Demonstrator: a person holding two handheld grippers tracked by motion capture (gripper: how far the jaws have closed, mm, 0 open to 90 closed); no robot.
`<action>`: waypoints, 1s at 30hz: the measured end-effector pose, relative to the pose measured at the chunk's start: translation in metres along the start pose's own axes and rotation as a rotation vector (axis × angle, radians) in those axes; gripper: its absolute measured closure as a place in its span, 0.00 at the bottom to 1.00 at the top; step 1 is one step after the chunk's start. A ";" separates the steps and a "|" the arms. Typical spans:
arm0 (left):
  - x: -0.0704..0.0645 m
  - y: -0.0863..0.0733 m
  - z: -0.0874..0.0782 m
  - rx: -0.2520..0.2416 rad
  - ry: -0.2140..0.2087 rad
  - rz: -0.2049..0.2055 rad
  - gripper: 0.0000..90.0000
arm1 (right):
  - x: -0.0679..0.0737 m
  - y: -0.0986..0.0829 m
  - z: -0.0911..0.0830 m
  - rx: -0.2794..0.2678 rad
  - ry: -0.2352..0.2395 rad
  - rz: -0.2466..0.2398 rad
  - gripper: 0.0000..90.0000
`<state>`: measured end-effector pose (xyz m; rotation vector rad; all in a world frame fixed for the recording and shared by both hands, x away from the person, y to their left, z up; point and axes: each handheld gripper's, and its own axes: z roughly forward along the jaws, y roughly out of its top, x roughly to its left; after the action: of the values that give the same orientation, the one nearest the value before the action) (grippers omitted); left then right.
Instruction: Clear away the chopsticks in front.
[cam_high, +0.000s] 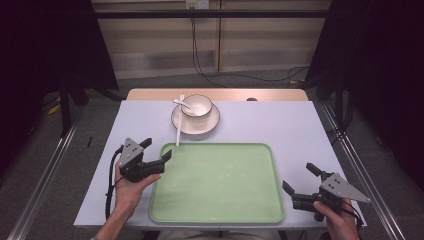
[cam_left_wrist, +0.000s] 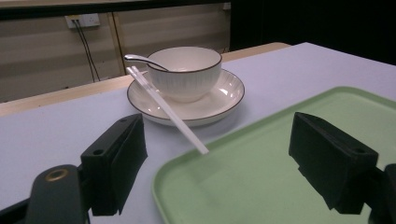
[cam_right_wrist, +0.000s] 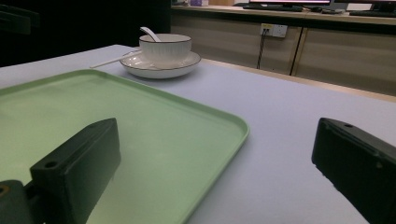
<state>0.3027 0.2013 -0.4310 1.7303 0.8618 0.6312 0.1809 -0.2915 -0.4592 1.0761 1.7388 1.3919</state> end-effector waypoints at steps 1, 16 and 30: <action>0.000 0.001 0.002 0.003 0.004 0.013 0.21 | 0.000 0.000 0.000 -0.001 0.000 -0.001 0.01; 0.011 0.010 0.033 0.049 -0.036 -0.023 0.31 | 0.000 0.000 0.001 -0.006 0.011 -0.005 0.02; 0.018 0.022 0.064 0.103 -0.026 -0.024 0.44 | 0.000 0.000 0.001 0.000 0.022 -0.010 0.02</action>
<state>0.3676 0.1754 -0.4293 1.8142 0.9098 0.5556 0.1819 -0.2908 -0.4591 1.0535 1.7575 1.4030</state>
